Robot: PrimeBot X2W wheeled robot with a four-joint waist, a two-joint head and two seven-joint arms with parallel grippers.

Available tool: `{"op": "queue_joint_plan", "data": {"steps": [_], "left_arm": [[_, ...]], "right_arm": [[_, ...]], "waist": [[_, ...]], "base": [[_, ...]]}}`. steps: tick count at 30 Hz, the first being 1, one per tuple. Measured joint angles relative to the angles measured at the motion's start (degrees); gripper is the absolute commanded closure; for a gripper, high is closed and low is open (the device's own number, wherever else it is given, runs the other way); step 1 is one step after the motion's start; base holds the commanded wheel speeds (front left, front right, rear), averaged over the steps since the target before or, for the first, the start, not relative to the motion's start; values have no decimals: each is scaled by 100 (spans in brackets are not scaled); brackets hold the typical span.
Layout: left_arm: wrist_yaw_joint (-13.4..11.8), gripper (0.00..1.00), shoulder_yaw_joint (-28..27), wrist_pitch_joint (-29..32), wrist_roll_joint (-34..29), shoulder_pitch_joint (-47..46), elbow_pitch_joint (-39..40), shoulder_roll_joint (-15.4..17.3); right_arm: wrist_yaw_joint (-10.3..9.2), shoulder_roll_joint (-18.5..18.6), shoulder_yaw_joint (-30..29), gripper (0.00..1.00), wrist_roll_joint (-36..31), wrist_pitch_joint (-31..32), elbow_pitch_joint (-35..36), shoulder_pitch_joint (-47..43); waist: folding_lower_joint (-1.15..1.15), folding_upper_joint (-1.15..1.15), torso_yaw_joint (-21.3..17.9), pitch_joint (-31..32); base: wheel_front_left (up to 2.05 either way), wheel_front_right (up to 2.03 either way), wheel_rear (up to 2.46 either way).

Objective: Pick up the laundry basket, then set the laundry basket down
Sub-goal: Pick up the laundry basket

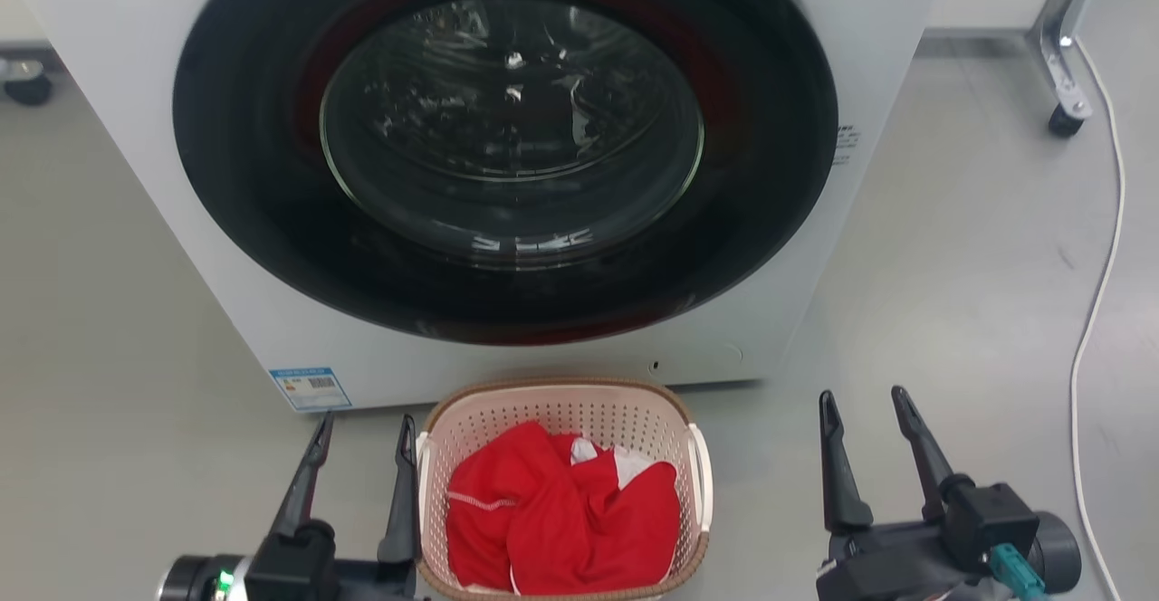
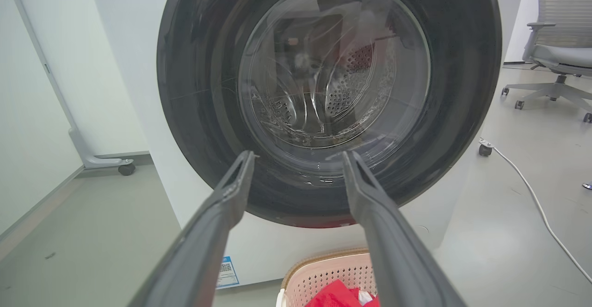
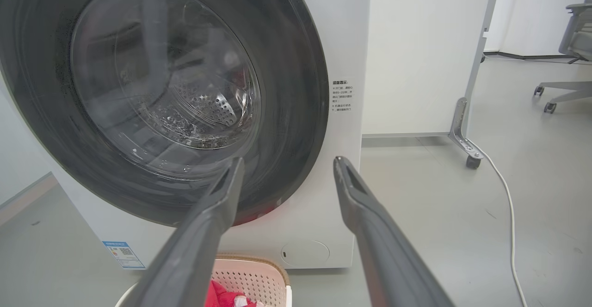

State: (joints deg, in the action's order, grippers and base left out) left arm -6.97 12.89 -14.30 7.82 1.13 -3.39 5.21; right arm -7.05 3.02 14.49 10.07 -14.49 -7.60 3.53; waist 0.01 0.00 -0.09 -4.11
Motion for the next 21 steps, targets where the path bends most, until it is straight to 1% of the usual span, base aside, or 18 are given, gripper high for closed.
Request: {"op": "queue_joint_plan", "data": {"steps": [6,11,15,21], "left_arm": [[44,0,-86,0,170,-483,-301,-38],[51,0,-77,0,176,-861,-643,-73],[148,0,8,0,159,-1141,-990,-83],[192,0,-31,10,191,-1520,-1505,-100]], "right_arm": [[53,0,-85,0,41,-5,-280,487],[110,1,-135,0,59,-5,-597,869],[160,2,-134,0,63,-4,-894,1162],[203,4,-131,0,101,-1,-1279,1608]], "waist": [[0,0,-12,-447],[1,0,-22,-850],[1,0,-25,-1181],[1,1,-20,-1687]], "base": [[0,0,0],[0,0,0],[0,0,0],[0,0,0]]}}
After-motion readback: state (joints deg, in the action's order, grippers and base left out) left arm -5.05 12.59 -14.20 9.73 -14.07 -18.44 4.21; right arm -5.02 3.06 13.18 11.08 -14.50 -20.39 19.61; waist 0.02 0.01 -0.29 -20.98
